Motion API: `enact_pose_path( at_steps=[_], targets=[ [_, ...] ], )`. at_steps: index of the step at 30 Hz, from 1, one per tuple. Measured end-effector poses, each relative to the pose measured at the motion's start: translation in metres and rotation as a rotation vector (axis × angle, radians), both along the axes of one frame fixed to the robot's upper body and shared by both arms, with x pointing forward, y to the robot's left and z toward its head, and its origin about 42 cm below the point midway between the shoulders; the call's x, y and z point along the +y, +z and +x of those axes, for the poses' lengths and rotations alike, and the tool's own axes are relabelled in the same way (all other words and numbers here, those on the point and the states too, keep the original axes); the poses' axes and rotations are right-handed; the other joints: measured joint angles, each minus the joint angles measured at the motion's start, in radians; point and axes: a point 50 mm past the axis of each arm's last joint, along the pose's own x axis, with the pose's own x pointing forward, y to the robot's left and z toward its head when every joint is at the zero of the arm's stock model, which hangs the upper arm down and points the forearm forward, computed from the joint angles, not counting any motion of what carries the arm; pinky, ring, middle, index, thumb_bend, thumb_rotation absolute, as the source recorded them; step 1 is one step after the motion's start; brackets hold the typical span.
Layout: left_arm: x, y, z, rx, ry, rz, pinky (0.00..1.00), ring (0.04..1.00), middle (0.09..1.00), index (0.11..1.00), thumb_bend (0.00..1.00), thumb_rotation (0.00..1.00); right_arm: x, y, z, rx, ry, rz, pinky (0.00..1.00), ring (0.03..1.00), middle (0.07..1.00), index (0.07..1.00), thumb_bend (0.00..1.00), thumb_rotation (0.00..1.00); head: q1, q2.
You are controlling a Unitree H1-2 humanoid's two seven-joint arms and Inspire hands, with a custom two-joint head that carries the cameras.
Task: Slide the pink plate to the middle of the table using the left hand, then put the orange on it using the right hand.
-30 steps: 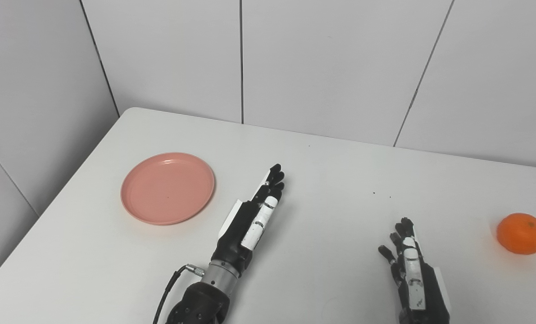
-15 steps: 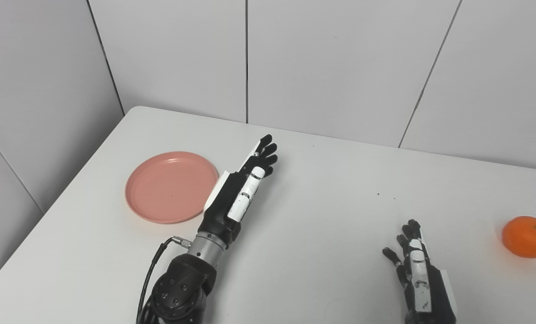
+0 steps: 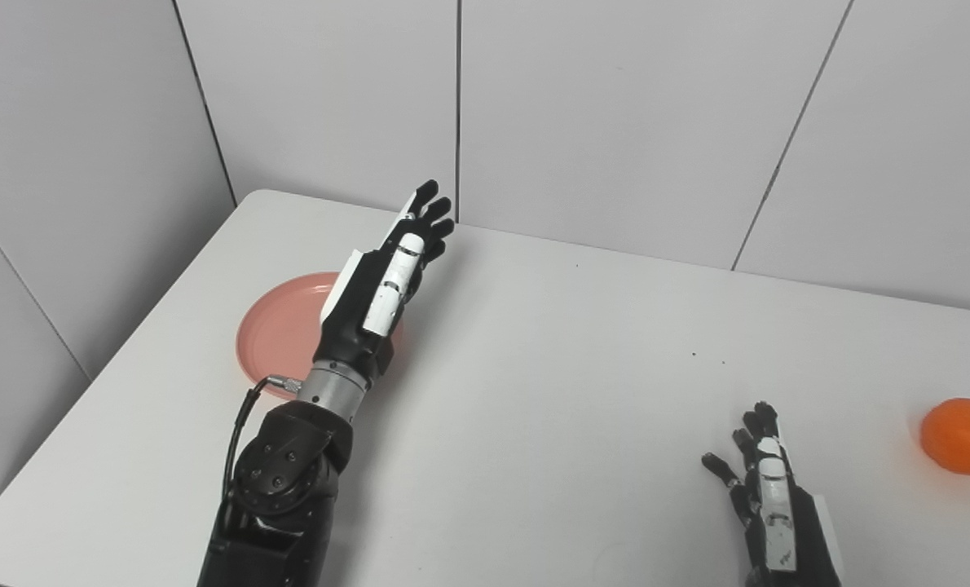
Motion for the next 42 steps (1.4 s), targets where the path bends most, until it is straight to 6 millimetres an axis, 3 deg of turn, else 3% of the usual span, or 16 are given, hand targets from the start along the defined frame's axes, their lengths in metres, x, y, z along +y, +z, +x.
enact_pose_path(
  at_steps=[5,13,20,31,42],
  targets=[
    [0.025,0.001,0.005,0.008,0.052,-0.021,0.97,0.956,0.962,0.94,0.47,1.0,-0.001,0.0,0.0,0.001,-0.001,0.005,1.0,1.0,1.0,1.0,0.22,1.0,0.003,-0.003],
    [0.042,0.032,0.017,-0.082,0.097,-0.051,0.95,0.95,0.955,0.933,0.43,1.0,-0.002,0.0,0.0,0.0,0.002,0.006,1.0,1.0,1.0,1.0,0.22,1.0,0.011,-0.008],
    [0.07,0.043,0.018,-0.107,0.174,-0.06,0.95,0.955,0.958,0.934,0.43,1.0,-0.002,0.0,0.001,0.0,0.002,0.007,1.0,1.0,1.0,1.0,0.2,1.0,0.021,-0.009],
    [0.104,0.047,0.023,-0.085,0.266,-0.094,0.93,0.938,0.936,0.923,0.42,1.0,-0.005,-0.001,0.001,0.001,-0.006,0.015,1.0,1.0,1.0,1.0,0.19,1.0,0.04,-0.018],
    [0.138,0.032,0.029,-0.017,0.312,-0.164,0.92,0.917,0.912,0.89,0.42,1.0,-0.006,-0.001,0.002,-0.001,-0.001,0.018,1.0,1.0,1.0,1.0,0.19,1.0,0.041,-0.026]
  ],
)
